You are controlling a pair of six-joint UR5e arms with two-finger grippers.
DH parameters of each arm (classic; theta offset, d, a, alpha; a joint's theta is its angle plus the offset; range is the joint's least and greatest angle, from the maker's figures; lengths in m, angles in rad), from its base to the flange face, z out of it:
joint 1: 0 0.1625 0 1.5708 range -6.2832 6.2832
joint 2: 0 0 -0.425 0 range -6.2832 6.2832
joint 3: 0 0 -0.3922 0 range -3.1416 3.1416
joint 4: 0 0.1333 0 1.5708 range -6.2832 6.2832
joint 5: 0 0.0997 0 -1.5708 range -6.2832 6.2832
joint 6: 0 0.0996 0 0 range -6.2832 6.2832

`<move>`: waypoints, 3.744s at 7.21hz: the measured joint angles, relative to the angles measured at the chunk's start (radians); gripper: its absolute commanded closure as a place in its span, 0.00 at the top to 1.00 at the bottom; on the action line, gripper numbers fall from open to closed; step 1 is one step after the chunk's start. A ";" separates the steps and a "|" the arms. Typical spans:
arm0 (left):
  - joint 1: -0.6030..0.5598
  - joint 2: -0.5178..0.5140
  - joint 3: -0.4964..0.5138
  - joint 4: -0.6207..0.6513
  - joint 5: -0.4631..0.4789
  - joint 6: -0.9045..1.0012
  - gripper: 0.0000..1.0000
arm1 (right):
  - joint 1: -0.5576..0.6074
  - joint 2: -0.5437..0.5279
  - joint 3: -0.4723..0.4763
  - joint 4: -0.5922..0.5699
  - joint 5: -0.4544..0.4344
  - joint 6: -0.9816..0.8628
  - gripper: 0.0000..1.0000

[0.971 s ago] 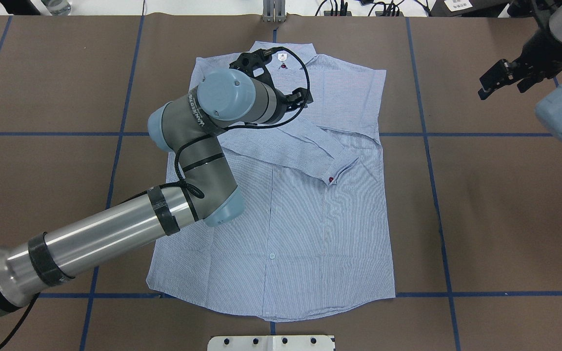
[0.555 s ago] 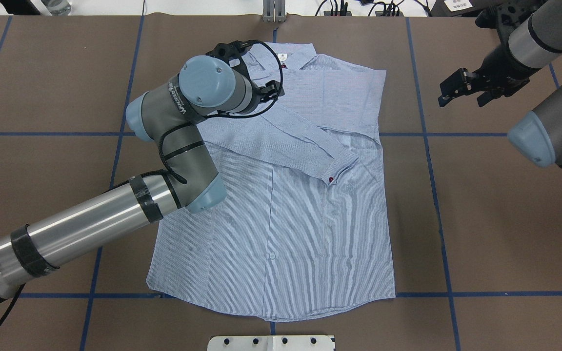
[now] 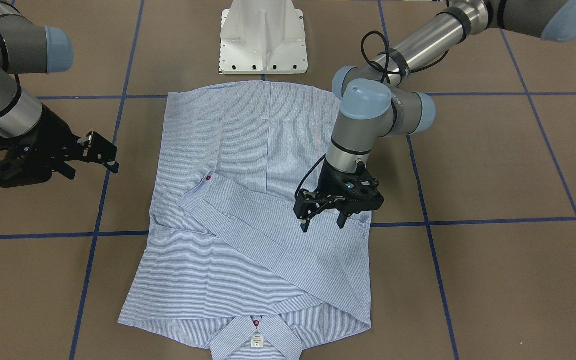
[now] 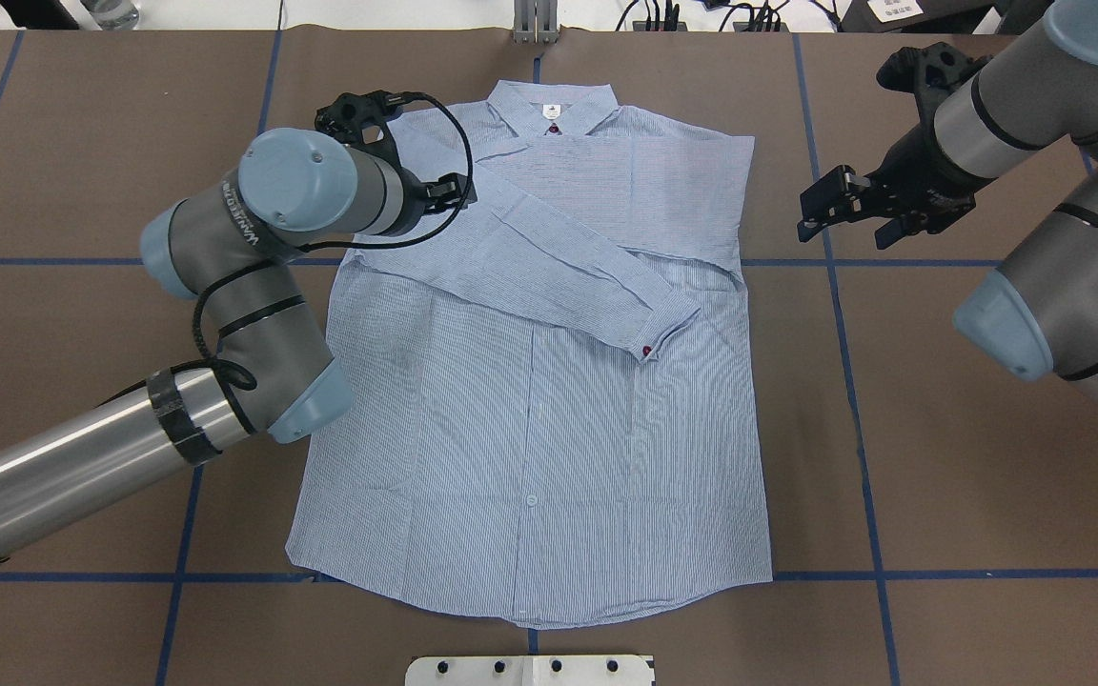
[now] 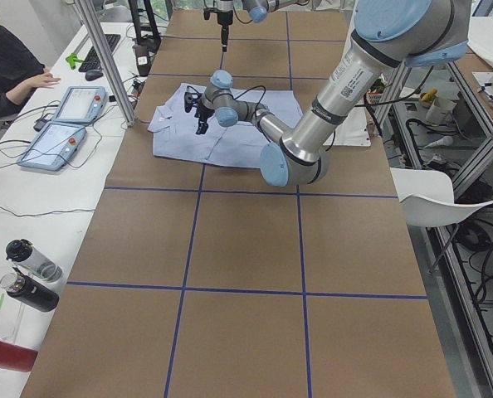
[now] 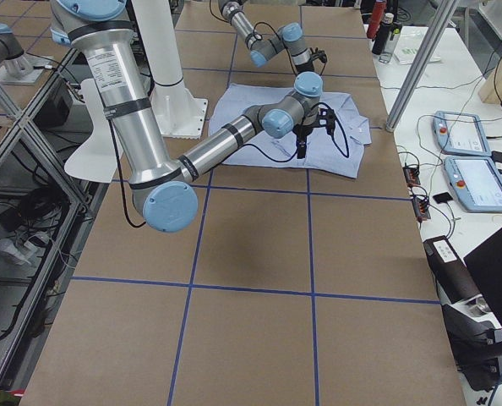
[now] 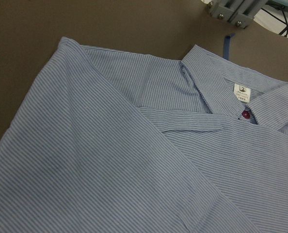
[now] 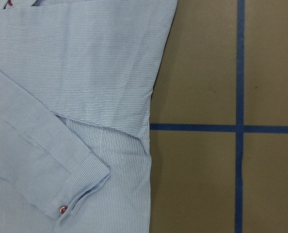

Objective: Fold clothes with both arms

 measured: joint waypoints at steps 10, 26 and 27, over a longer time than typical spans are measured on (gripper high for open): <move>0.032 0.320 -0.520 0.162 -0.083 0.026 0.95 | -0.655 -0.413 0.211 0.358 -0.410 0.491 0.95; 0.034 0.331 -0.519 0.163 -0.083 0.028 0.96 | -0.719 -0.373 0.169 0.353 -0.411 0.496 0.43; 0.034 0.330 -0.519 0.163 -0.083 0.028 0.96 | -0.719 -0.376 0.169 0.353 -0.411 0.496 0.32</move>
